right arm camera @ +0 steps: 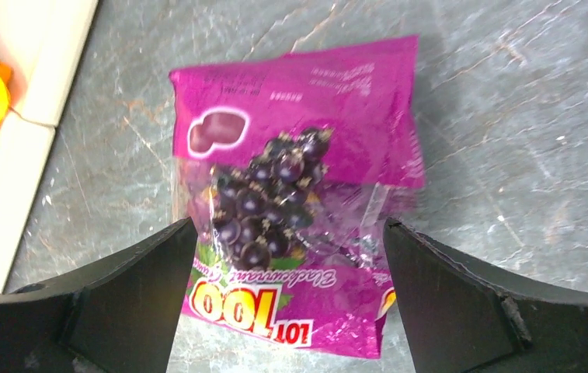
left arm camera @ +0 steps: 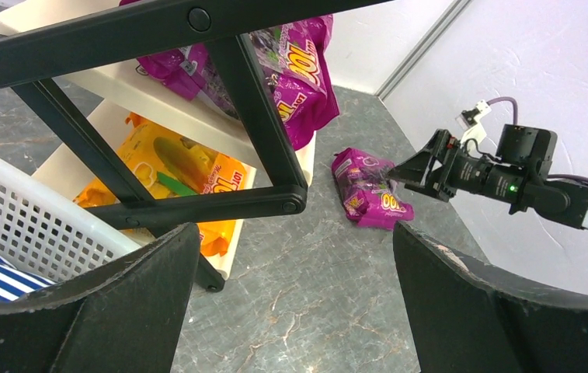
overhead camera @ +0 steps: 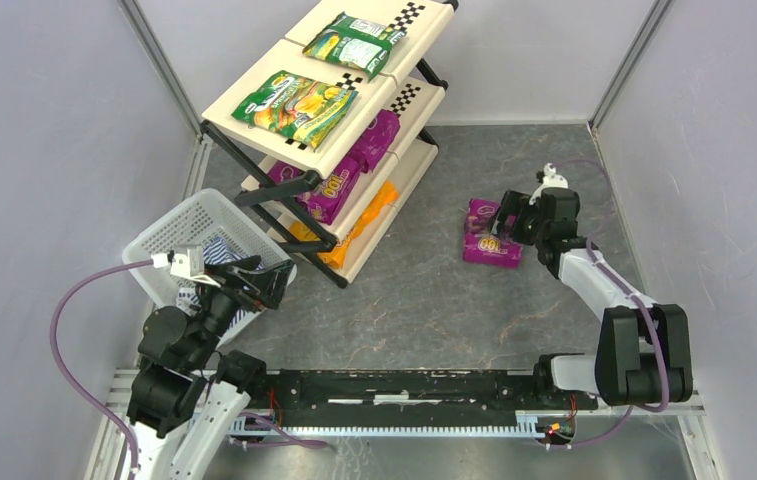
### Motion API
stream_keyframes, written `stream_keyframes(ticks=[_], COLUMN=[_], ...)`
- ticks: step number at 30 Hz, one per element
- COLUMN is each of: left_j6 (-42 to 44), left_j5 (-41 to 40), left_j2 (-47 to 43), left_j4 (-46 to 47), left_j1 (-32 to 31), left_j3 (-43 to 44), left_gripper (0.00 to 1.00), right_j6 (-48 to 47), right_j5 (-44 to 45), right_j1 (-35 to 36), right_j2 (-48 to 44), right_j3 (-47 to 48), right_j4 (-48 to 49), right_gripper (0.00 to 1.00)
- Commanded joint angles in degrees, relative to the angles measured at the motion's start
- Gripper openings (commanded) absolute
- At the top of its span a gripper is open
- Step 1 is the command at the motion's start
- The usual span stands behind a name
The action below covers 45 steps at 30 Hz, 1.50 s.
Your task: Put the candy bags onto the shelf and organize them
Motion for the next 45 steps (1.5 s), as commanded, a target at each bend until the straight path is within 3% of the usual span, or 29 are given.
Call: stream_keyframes(ticks=[1,8,13,22,26,31,35,40,45], left_j6=[-0.7,-0.8,-0.7,-0.9,-0.9,-1.0,-1.0,-1.0,-1.0], left_j5=[-1.3,-1.3,-1.3,-1.3,-1.3,-1.4,-2.7,-2.4,-2.0], left_j2=[1.1,2.3,3.2,3.3,3.5,3.4,3.6,3.5,3.7], left_j4=[1.0,0.9,0.6,0.7,0.6,0.6,0.6,0.7,0.8], left_j1=[0.3,0.3,0.4,0.5,0.4,0.4,0.4,0.4,0.4], left_j3=[0.3,0.3,0.5,0.4,0.4,0.4,0.4,0.4,0.4], left_gripper=[0.99,0.99,0.99,0.99,0.98,0.98,0.98,0.99,0.99], right_j6=[2.2,3.9,4.8,1.1,-5.8,-10.1,-7.9,-0.5,6.3], right_j5=[0.9,-6.8,-18.9,-32.3,-29.2,-13.7,-7.7,-20.8,-36.3], right_j1=[-4.6,-8.6,-7.7,6.4,9.4,9.2,6.2,-7.7,-10.8], right_j2=[-0.2,11.2,21.2,29.4,27.2,14.5,2.7,-4.7,2.5], right_j3=[2.7,9.1,15.3,26.4,28.5,20.7,9.0,-7.0,-12.5], right_j4=[1.5,4.5,8.1,7.4,-1.4,-7.1,-5.5,4.9,15.7], right_gripper=[0.98,0.98,0.97,0.97,0.96,0.97,0.98,0.98,0.98])
